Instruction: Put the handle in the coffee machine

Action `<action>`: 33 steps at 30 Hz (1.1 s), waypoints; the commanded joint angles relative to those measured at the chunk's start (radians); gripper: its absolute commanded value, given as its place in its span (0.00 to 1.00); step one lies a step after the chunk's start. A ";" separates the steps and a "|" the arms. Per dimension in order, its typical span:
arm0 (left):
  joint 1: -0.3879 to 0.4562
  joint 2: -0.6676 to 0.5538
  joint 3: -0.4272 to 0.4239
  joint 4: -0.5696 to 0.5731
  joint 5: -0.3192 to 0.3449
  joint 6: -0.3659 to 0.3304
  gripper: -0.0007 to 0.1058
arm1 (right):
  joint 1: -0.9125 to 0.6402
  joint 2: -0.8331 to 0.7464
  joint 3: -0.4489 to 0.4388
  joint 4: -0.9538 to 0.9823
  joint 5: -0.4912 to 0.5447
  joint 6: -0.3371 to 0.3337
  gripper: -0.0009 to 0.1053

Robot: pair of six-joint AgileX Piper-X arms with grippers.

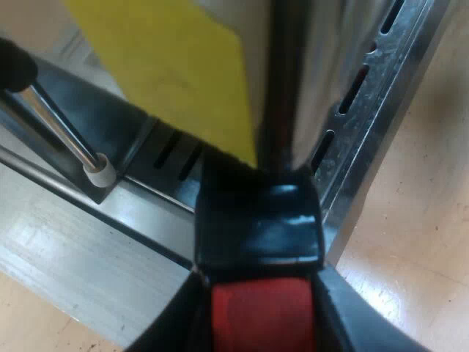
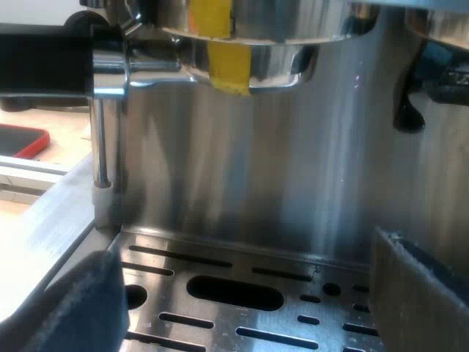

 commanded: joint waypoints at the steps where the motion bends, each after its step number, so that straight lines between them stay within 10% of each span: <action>1: 0.000 -0.030 -0.043 -0.022 0.108 -0.009 0.01 | -0.006 -0.002 -0.001 -0.013 -0.001 -0.014 0.68; 33: 0.000 -0.030 -0.048 0.003 0.134 -0.033 0.01 | -0.138 -0.002 -0.001 -0.005 -0.207 0.055 0.68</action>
